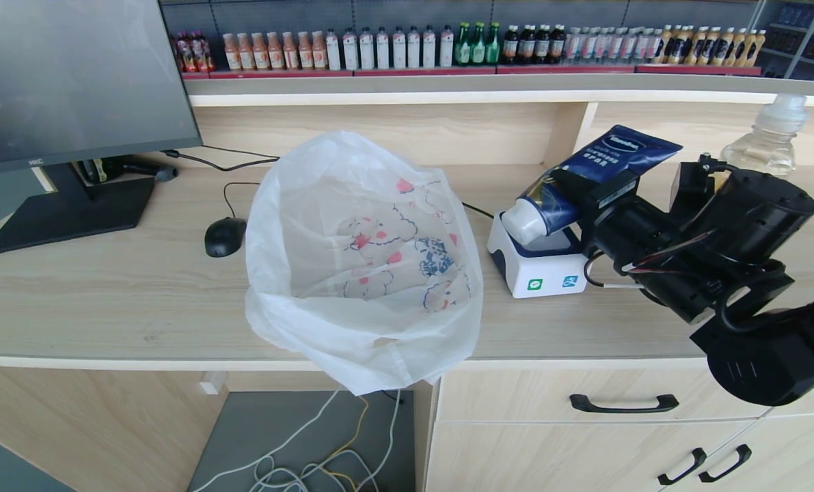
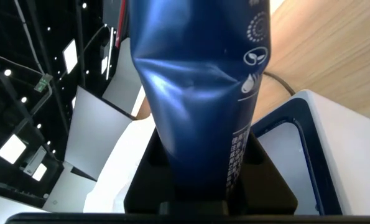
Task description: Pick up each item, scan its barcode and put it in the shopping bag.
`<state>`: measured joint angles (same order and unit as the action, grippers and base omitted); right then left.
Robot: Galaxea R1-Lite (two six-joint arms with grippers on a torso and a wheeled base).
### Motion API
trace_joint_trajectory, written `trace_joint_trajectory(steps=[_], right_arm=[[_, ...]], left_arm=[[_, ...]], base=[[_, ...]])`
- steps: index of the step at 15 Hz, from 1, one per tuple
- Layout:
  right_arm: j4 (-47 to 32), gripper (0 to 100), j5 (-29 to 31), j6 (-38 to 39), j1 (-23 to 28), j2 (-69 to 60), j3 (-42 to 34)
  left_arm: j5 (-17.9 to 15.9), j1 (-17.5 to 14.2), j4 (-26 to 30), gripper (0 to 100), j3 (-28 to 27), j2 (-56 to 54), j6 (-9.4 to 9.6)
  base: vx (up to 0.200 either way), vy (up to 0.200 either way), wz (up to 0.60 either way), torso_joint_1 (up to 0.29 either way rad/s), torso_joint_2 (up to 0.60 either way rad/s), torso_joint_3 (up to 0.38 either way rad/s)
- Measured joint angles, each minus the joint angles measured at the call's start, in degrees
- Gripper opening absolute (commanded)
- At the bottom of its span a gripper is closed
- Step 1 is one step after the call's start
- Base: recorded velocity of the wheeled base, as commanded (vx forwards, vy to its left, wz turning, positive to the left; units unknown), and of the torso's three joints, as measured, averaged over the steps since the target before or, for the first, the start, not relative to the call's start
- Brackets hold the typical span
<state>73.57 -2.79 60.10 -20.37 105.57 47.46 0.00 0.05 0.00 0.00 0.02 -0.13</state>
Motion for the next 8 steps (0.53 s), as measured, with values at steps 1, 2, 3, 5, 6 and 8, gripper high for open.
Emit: trace_joint_trajectory(steps=[1, 2, 3, 5, 6, 8], right_arm=[[0.02, 0, 0.01, 0.41, 0.0, 0.07, -0.02], [0.05, 0, 0.06, 1.16, 0.01, 0.11, -0.07], [0.05, 0, 0.11, 1.4, 0.01, 0.11, -0.07], [-0.02, 0, 0.11, 1.43, 0.06, 0.07, -0.07], [-0.16, 0, 0.06, 1.45, 0.11, -0.02, -0.05], [-0.49, 0, -0.02, 1.38, 0.15, -0.44, 0.24]], left_arm=[[0.0, 0.0, 0.0, 100, 0.0, 0.0, -0.02], [0.0, 0.0, 0.0, 100, 0.0, 0.0, -0.02], [0.0, 0.0, 0.0, 100, 0.0, 0.0, -0.02], [0.0, 0.0, 0.0, 100, 0.0, 0.0, -0.02], [0.0, 0.02, 0.0, 100, 0.0, 0.0, -0.02], [0.0, 0.05, 0.0, 100, 0.0, 0.0, -0.02]], base=[[0.0, 0.0, 0.0, 0.0, 0.0, 0.0], [0.0, 0.0, 0.0, 0.0, 0.0, 0.0], [0.0, 0.0, 0.0, 0.0, 0.0, 0.0], [0.0, 0.0, 0.0, 0.0, 0.0, 0.0], [0.0, 0.0, 0.0, 0.0, 0.0, 0.0], [0.0, 0.0, 0.0, 0.0, 0.0, 0.0]])
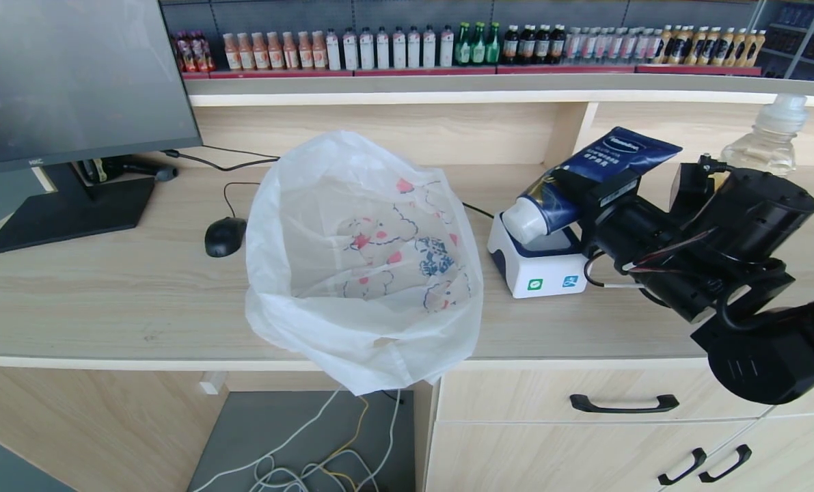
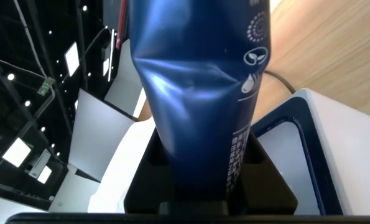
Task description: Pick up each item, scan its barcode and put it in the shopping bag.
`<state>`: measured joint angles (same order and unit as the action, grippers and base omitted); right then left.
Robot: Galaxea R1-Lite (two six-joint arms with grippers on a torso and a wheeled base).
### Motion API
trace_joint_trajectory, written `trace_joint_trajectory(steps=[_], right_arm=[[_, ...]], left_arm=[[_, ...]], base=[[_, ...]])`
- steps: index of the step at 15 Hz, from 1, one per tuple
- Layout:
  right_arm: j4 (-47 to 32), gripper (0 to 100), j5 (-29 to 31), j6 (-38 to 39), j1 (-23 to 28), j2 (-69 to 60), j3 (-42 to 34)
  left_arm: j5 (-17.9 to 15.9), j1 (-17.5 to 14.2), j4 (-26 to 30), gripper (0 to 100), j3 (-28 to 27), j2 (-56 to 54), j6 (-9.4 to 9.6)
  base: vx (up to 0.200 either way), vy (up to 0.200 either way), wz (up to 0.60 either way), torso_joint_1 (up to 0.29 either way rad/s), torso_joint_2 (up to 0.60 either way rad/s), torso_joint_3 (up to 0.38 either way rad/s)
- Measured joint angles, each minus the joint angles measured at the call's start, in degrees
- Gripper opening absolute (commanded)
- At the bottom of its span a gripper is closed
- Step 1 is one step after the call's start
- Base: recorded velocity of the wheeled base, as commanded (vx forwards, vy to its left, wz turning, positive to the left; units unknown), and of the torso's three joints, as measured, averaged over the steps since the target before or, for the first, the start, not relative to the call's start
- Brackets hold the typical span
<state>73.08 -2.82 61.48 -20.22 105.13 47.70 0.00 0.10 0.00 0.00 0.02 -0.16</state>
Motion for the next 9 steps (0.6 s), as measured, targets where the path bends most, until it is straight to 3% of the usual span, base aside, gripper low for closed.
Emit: trace_joint_trajectory(steps=[9], right_arm=[[0.05, 0, -0.24, -2.11, -0.09, -3.1, 1.08]], left_arm=[[0.0, 0.0, 0.0, 100, 0.0, 0.0, 0.0]], base=[[0.0, 0.0, 0.0, 0.0, 0.0, 0.0]])
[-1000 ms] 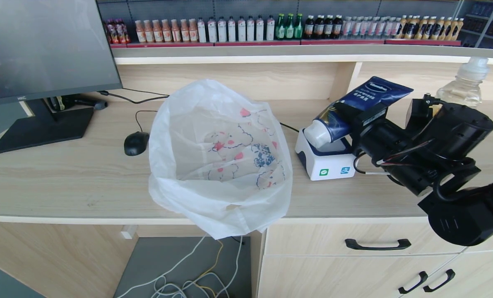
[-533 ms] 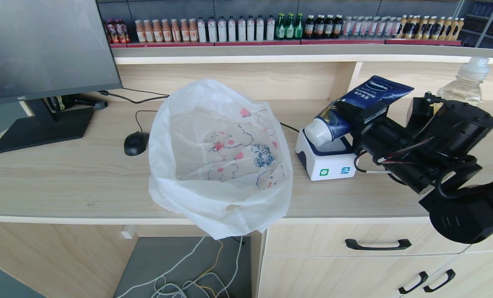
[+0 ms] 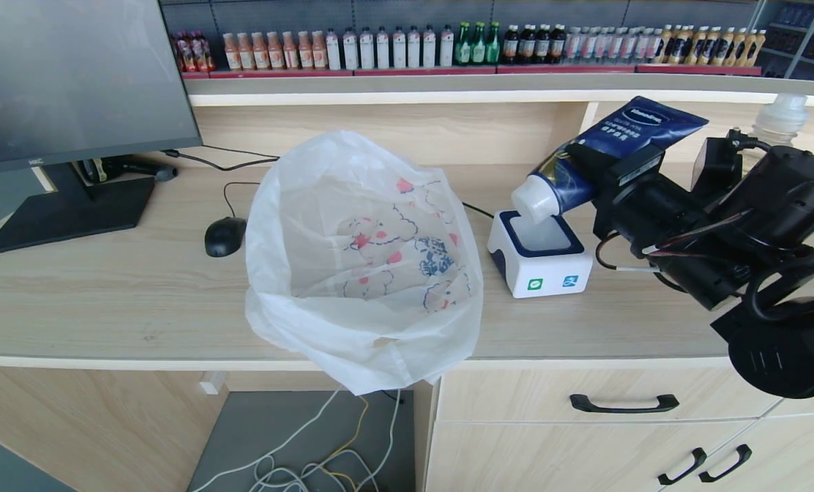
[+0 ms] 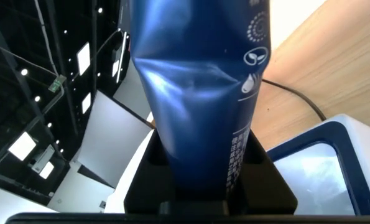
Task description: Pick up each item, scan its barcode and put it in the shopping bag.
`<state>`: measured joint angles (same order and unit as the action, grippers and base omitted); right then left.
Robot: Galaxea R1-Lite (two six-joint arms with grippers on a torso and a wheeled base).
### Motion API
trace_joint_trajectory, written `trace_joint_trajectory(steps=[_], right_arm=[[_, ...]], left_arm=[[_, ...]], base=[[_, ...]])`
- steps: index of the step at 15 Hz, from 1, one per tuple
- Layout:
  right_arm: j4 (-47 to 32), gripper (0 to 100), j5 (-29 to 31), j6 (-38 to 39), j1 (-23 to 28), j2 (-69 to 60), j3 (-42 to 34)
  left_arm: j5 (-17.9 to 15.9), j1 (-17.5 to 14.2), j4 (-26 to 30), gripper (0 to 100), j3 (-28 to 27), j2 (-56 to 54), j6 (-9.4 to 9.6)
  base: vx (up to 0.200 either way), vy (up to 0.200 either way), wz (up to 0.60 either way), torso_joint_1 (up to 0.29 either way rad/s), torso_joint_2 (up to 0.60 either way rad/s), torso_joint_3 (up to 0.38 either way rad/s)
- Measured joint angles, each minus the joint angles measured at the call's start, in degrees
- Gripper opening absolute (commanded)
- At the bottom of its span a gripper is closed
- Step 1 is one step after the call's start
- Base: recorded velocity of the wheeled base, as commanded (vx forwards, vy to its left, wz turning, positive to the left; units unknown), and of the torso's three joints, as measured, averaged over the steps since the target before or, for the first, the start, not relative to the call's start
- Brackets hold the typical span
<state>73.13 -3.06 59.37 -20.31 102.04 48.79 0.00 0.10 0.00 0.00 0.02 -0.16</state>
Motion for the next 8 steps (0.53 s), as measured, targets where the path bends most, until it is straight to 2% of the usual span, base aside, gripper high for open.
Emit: trace_joint_trajectory(steps=[4, 8], right_arm=[[0.06, 0, -0.38, -3.51, -0.24, -3.69, -1.41], [0.68, 0, -0.09, -13.71, -0.39, -6.53, -5.29]], left_arm=[[0.0, -0.05, 0.0, 100, 0.0, 0.0, 0.0], [0.0, -0.05, 0.0, 100, 0.0, 0.0, 0.0]], base=[[0.0, 0.0, 0.0, 0.0, 0.0, 0.0], [0.0, 0.0, 0.0, 0.0, 0.0, 0.0]])
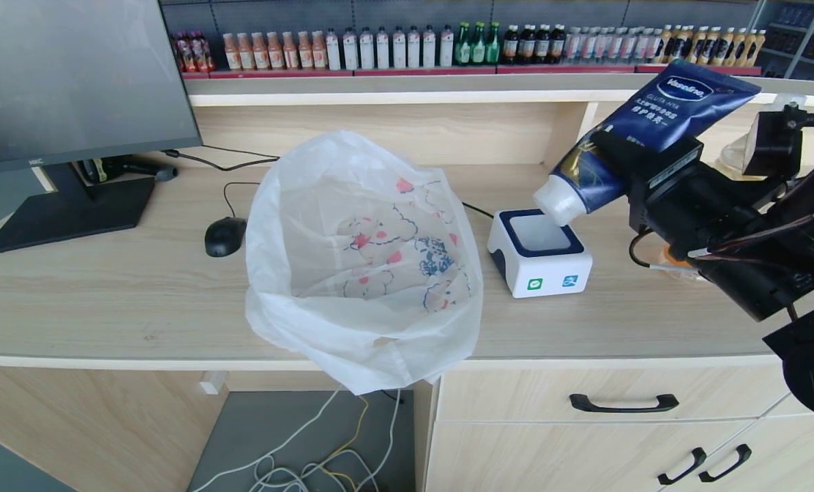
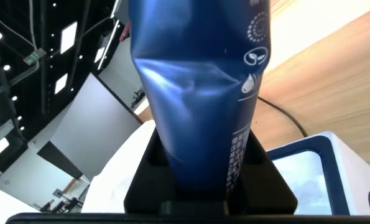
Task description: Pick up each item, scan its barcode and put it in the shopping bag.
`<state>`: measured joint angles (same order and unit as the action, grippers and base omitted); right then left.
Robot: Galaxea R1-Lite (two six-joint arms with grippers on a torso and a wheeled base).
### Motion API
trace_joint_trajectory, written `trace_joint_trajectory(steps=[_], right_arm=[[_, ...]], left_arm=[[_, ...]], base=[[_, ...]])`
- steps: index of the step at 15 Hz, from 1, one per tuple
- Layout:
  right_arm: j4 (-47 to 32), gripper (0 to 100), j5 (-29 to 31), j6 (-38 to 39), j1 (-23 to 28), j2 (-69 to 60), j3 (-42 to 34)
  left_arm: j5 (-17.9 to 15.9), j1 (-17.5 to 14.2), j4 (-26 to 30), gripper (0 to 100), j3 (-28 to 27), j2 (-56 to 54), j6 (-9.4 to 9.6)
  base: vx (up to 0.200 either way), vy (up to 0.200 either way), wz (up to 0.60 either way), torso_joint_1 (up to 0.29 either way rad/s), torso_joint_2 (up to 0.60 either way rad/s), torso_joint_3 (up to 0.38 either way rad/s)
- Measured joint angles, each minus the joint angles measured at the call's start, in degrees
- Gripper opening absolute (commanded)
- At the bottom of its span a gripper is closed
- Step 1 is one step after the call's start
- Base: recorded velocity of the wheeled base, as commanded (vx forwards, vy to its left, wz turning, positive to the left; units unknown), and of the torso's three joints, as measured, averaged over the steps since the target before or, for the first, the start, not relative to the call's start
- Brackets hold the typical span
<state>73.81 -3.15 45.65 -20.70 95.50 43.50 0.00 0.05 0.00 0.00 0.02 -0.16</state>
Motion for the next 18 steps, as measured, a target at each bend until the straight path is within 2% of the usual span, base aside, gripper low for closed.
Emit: trace_joint_trajectory(steps=[5, 9, 13, 16, 18], right_arm=[[2.63, 0, 0.15, -15.74, -4.21, -3.57, -8.55], [7.06, 0, 0.3, -30.9, -6.3, -4.38, -12.06], [15.91, 0, 0.37, -43.87, -4.38, -2.34, -12.85], [16.21, 0, -1.06, -51.44, -3.68, -0.27, -10.67], [16.15, 0, -1.21, -53.83, -3.58, 0.78, -10.4]], left_arm=[[0.0, 0.0, 0.0, 100, 0.0, 0.0, 0.0], [0.0, 0.05, 0.0, 100, 0.0, 0.0, 0.02], [0.0, 0.05, 0.0, 100, 0.0, 0.0, 0.02], [0.0, 0.0, 0.0, 100, 0.0, 0.0, 0.0], [0.0, 0.02, 0.0, 100, 0.0, 0.0, 0.0]], base=[[0.0, 0.0, 0.0, 0.0, 0.0, 0.0], [0.0, 0.0, 0.0, 0.0, 0.0, 0.0], [0.0, 0.0, 0.0, 0.0, 0.0, 0.0], [0.0, 0.0, 0.0, 0.0, 0.0, 0.0], [0.0, 0.0, 0.0, 0.0, 0.0, 0.0]])
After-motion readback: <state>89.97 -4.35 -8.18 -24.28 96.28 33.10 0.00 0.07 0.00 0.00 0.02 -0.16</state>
